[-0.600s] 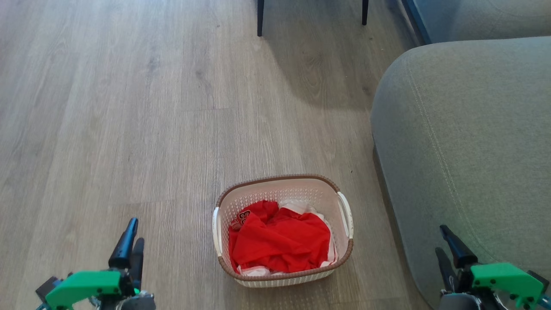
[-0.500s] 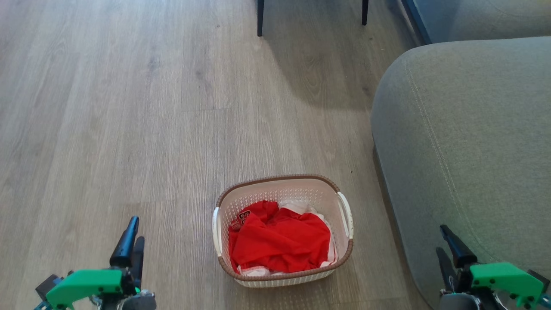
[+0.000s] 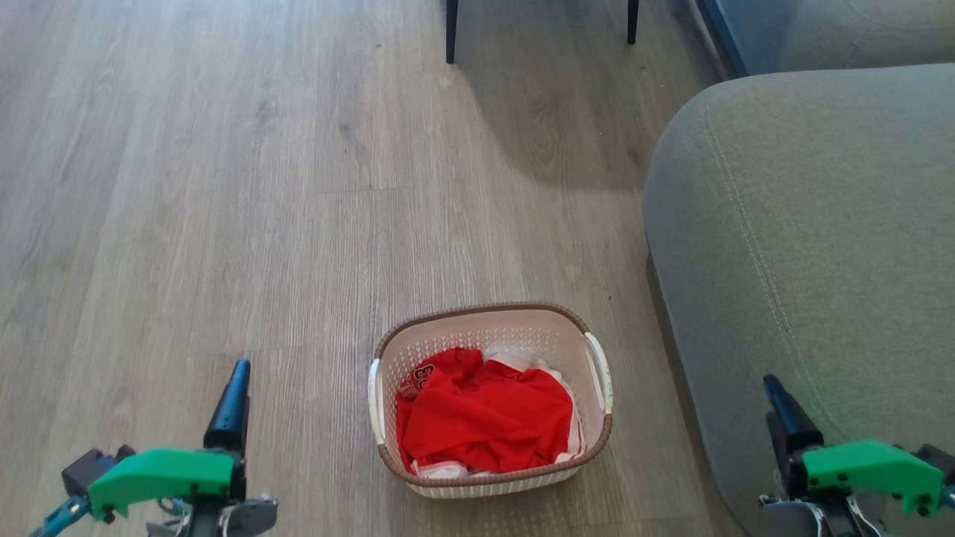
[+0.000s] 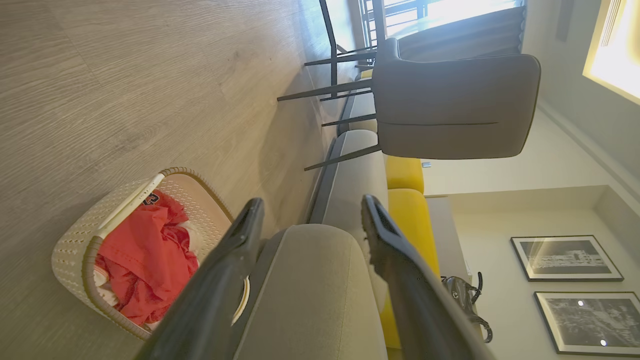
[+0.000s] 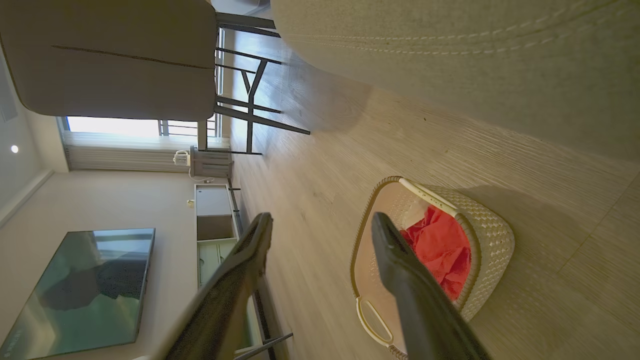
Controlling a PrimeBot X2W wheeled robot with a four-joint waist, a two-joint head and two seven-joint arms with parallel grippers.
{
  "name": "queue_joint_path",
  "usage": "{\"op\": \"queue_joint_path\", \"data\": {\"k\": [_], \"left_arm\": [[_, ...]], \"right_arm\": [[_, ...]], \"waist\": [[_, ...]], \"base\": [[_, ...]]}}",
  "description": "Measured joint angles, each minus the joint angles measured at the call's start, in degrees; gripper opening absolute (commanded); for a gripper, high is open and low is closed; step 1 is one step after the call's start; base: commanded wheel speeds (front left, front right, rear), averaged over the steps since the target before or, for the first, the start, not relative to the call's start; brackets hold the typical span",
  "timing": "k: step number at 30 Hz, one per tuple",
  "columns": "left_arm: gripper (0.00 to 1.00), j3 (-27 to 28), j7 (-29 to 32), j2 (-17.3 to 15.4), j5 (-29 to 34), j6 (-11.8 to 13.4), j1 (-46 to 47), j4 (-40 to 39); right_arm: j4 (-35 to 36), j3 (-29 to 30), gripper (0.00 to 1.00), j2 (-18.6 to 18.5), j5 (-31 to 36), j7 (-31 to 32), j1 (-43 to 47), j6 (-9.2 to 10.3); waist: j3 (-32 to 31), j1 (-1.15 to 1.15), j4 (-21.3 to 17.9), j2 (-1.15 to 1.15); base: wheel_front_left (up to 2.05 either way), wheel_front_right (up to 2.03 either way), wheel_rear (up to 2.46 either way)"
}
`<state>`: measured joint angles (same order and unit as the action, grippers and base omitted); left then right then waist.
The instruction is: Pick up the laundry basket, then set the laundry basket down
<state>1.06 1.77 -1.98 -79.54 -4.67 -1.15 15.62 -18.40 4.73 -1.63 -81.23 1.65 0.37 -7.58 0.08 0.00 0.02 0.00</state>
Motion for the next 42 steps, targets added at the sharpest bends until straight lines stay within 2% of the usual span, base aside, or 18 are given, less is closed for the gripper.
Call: {"op": "queue_joint_path", "data": {"k": [24, 42], "left_arm": [[1.0, -4.24, -3.94, -0.01, 24.81, 4.07, -0.01, -4.49], [1.0, -7.78, -6.84, -1.36, 38.09, 7.27, -0.21, -5.56]], "right_arm": [[5.43, -3.3, 1.0, -0.02, 21.7, -4.05, -0.02, 0.0], [6.32, -5.47, 1.0, -0.07, 34.12, -6.87, -0.01, 0.0]], "waist": [[0.16, 0.0, -0.02, 0.0], [0.18, 0.0, -0.12, 0.0]], "base": [[0.0, 0.0, 0.0], [0.0, 0.0, 0.0]]}}
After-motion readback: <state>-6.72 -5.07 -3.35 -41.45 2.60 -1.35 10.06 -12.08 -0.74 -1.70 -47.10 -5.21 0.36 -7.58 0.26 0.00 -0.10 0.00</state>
